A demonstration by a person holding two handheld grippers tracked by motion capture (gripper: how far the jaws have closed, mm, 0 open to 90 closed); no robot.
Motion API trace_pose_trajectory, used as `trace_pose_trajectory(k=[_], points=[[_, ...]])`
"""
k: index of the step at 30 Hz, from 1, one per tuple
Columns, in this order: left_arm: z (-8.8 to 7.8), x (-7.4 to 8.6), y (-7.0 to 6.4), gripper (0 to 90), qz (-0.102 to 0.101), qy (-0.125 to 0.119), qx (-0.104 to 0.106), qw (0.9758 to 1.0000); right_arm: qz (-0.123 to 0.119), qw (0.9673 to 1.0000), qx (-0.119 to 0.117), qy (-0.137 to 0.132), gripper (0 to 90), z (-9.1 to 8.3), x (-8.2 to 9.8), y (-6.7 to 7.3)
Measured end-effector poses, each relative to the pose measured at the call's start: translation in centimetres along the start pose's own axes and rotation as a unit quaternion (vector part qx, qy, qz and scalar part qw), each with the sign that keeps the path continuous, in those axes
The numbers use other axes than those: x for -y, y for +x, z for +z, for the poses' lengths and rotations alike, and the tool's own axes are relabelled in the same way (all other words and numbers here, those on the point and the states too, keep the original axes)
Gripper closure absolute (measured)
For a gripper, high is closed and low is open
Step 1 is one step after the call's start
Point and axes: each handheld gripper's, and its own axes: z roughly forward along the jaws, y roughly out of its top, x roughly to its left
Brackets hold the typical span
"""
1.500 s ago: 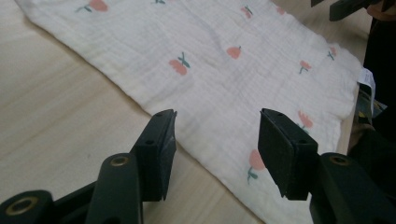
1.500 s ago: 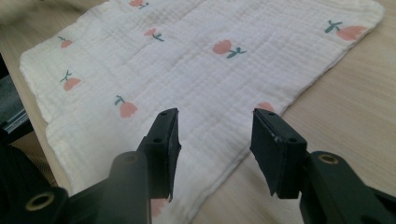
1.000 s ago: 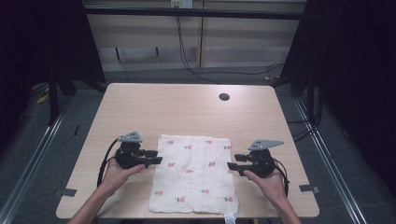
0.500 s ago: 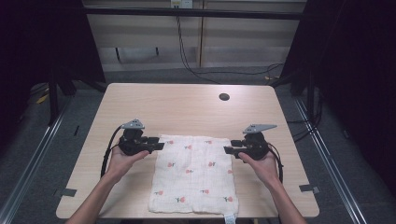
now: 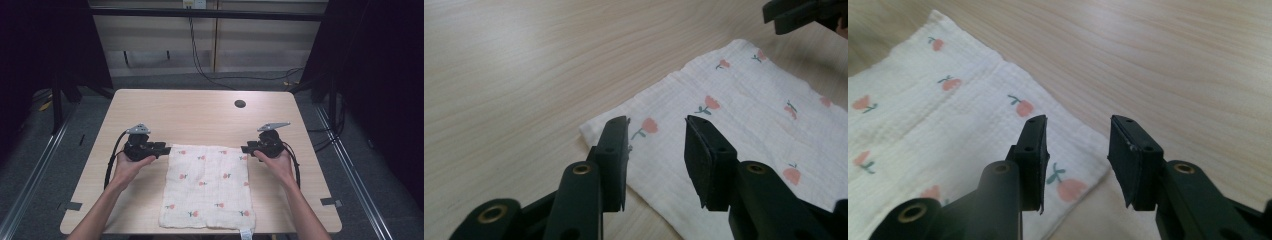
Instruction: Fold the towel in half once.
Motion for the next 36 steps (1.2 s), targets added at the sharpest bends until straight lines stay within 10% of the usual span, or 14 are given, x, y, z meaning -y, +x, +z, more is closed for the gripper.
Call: trace_pose_trajectory(k=[16,20,36], points=[[1.0,0.9,1.9,53.9,-0.035,0.000,-0.025,0.9991,-0.038,0.9979,0.030,0.042,61.8,2.8,1.1,0.1],[1.5,1.0,2.3,59.1,-0.040,-0.002,-0.022,0.9990,-0.032,0.9983,0.033,0.035,82.0,2.9,1.2,0.0],[4.7,1.5,3.9,60.8,-0.039,0.019,-0.039,0.9983,-0.011,0.9993,0.023,0.026,85.7,3.0,1.2,-0.5]])
